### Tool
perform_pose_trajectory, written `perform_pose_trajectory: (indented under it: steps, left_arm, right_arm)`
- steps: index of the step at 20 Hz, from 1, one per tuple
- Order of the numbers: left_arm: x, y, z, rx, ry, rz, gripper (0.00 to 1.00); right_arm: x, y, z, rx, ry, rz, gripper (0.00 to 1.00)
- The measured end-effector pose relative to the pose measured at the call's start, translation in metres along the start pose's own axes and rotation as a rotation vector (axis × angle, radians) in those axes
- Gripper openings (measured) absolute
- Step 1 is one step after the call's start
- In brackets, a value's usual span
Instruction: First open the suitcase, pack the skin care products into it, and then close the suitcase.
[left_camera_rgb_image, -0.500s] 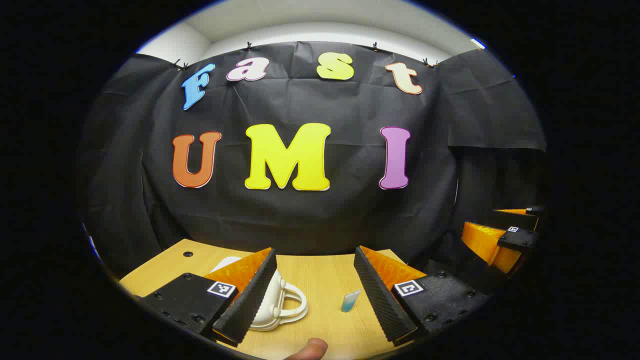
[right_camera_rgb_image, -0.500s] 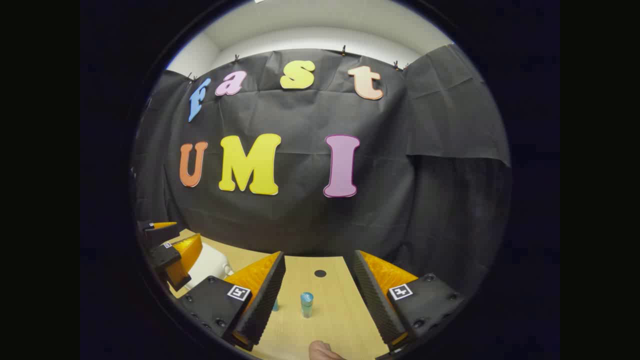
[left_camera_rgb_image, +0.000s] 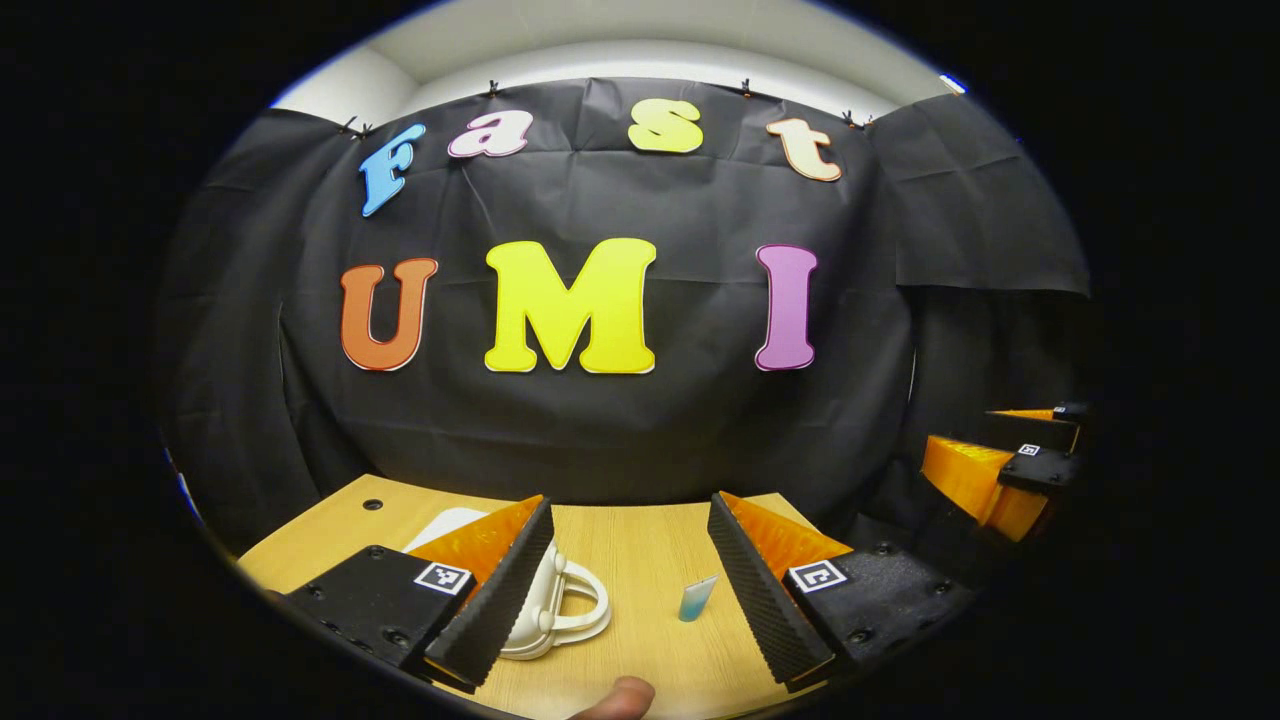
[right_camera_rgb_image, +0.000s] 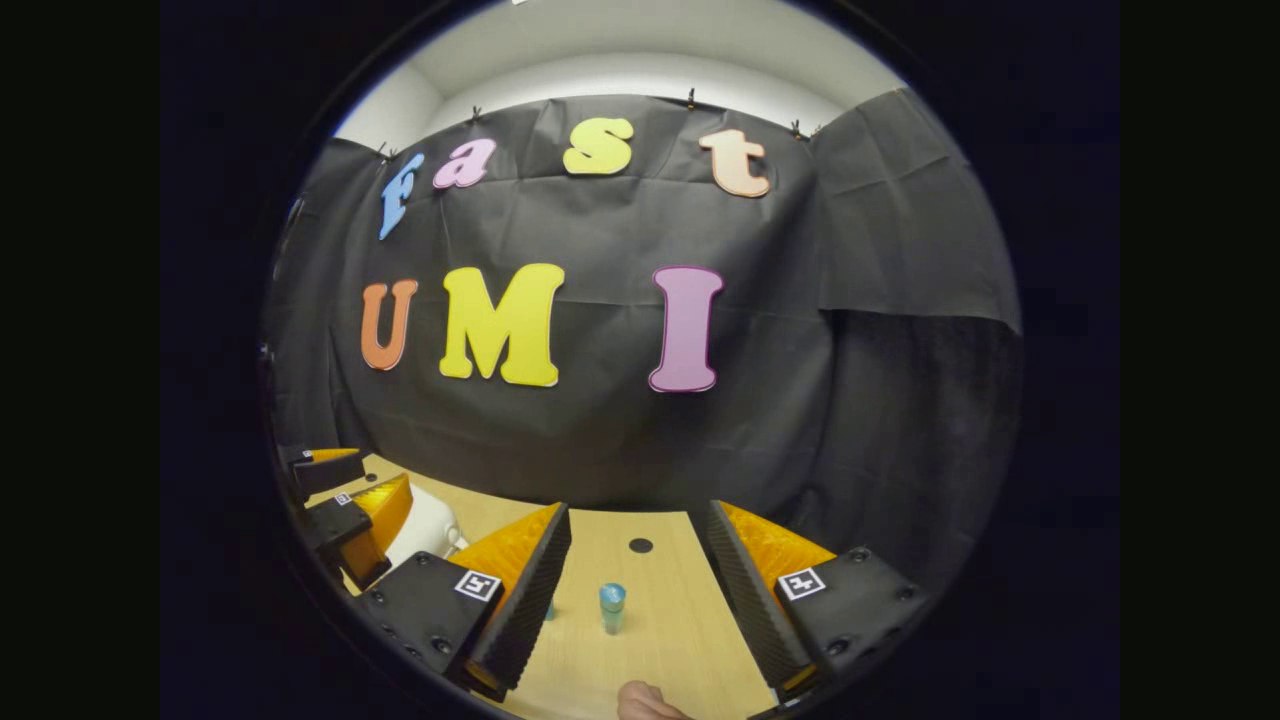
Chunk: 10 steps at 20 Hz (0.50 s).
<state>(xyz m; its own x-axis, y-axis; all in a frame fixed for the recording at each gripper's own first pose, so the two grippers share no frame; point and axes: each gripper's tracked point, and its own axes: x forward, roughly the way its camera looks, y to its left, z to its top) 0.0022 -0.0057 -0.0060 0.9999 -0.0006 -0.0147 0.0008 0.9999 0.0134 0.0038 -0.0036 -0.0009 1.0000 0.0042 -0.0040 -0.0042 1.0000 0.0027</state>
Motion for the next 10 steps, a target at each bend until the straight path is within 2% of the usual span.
perform_pose_trajectory:
  steps: [7,10]
  left_arm:
    - [0.007,0.005,-0.009,0.016,0.004,0.011,0.99]
    - [0.019,0.020,-0.047,0.122,0.035,0.053,0.99]
  right_arm:
    - [0.011,0.006,-0.003,-0.010,0.004,0.019,0.81]
    - [0.014,-0.007,-0.005,-0.025,-0.004,-0.002,0.81]
